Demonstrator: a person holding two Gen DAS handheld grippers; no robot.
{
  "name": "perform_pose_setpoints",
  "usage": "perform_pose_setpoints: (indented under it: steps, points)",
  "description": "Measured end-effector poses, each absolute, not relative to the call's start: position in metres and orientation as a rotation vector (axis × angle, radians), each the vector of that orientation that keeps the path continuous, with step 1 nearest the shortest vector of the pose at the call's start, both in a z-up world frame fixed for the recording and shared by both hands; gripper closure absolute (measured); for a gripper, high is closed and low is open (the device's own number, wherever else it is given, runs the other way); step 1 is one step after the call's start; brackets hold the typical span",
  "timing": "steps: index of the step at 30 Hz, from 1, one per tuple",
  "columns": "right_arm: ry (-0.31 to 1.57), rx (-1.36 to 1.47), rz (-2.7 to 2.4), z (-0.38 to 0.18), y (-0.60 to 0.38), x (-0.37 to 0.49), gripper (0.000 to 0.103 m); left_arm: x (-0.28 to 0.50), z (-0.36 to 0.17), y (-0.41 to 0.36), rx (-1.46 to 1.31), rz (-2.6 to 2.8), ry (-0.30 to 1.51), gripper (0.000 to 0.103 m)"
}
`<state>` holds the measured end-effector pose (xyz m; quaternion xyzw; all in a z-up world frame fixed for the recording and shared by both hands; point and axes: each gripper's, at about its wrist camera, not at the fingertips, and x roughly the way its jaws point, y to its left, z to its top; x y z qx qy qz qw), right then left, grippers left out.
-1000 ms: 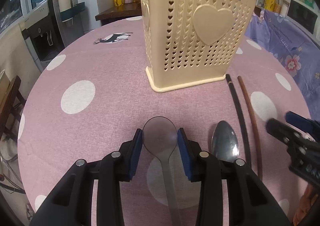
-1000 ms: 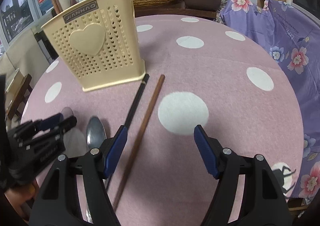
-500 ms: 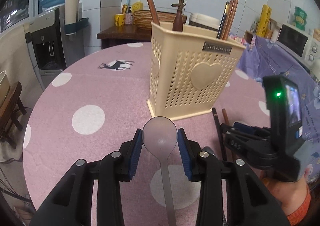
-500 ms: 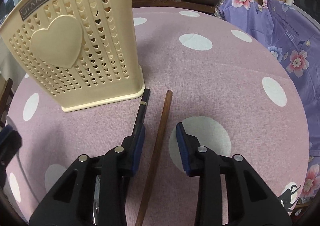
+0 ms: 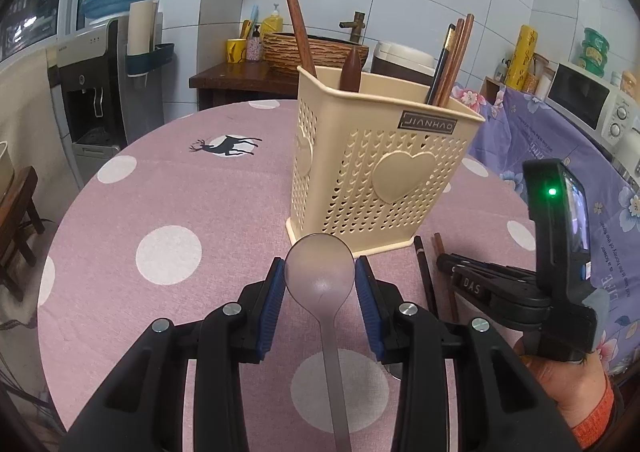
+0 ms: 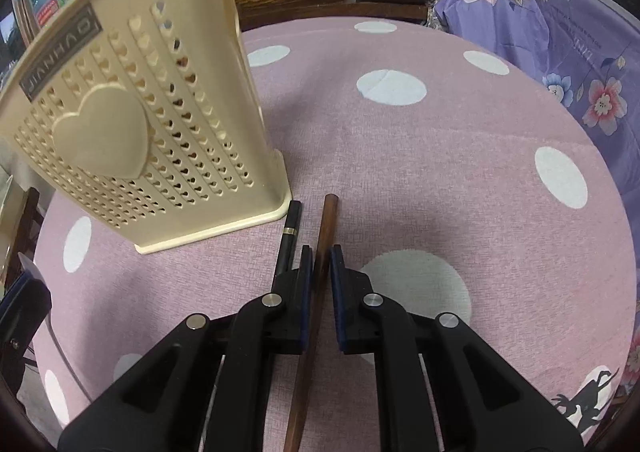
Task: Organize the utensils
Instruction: 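Lift the clear spoon and brown chopstick and lower them into the beige basket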
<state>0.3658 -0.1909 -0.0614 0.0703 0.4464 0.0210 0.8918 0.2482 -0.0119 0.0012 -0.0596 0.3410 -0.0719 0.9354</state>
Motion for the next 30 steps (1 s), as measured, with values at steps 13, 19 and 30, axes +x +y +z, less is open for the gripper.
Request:
perform_pose_setpoints:
  steps: [13,19,30]
  points:
    - [0.672,0.195,0.108,0.027,-0.232,0.307,0.095,0.23,0.039,-0.004,-0.119,-0.163,0.601,0.067]
    - [0.589,0.19,0.124,0.057,-0.248,0.284,0.095,0.226,0.047,0.0,-0.128,-0.16,0.582,0.067]
    - [0.543,0.156,0.165,0.079,-0.254,0.26,0.095,0.224,0.053,0.001,-0.12,-0.182,0.577,0.067]
